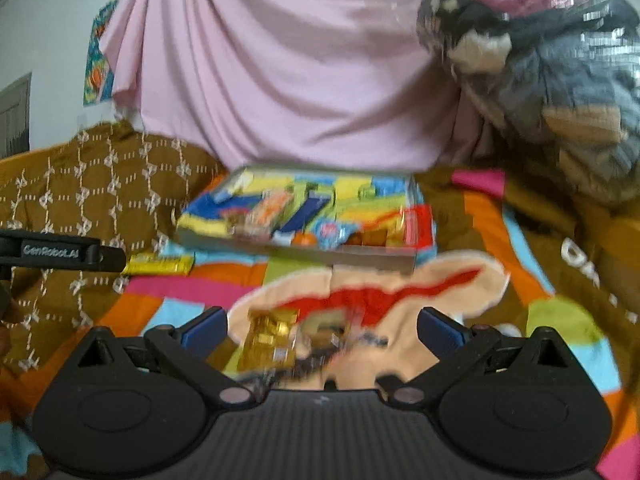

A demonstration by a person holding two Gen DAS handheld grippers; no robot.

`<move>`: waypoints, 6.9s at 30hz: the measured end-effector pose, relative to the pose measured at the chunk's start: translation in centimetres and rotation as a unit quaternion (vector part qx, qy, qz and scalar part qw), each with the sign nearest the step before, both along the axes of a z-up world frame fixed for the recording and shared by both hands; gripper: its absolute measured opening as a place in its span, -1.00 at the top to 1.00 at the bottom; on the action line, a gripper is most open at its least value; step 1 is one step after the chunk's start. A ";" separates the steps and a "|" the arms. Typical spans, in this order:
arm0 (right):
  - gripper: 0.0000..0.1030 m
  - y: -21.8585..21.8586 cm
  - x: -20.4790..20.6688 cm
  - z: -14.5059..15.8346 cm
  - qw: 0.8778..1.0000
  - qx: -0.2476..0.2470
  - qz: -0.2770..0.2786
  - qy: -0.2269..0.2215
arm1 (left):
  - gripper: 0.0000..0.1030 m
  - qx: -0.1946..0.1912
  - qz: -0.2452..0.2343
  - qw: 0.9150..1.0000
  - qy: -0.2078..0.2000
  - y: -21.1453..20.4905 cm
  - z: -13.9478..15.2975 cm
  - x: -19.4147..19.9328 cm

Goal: Organize snacks
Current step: 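Lift both tools back toward the remaining snacks, then lower the left tool onto the gold pack while the right tool reaches the clear cookie pack, then close the left tool on the gold pack while the right tool reaches the dark strip pack, then lift the gold pack with the left tool while the right tool grasps and lifts the dark strip pack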

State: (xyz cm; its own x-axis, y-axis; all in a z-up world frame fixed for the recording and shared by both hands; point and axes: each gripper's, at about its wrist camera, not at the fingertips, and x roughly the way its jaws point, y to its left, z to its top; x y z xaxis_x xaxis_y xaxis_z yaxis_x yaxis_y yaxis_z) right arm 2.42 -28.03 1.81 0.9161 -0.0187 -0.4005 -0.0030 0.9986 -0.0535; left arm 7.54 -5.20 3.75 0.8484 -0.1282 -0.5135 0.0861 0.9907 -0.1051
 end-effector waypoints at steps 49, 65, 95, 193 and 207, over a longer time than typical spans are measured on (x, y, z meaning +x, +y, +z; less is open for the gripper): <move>-0.99 0.0 6.5 -4.8 0.987 -0.013 0.093 0.127 | -0.99 0.028 -0.082 0.990 0.109 -3.4 -5.5 8.3; -0.90 0.8 9.4 -7.6 0.985 0.018 0.072 0.153 | -0.98 0.029 -0.153 0.974 0.163 -10.5 -6.3 13.1; -0.87 2.9 9.3 -8.9 0.993 -0.051 0.016 0.109 | -0.75 0.053 -0.194 0.955 0.219 -12.5 -8.7 16.3; 0.83 -2.1 7.7 -4.5 0.987 0.145 0.001 0.074 | 0.43 -0.038 -0.200 0.957 0.205 -8.3 -6.5 8.3; 0.82 -2.4 8.4 -4.2 0.991 0.125 -0.003 0.052 | 0.73 0.014 -0.175 0.964 0.200 -10.0 -7.0 8.5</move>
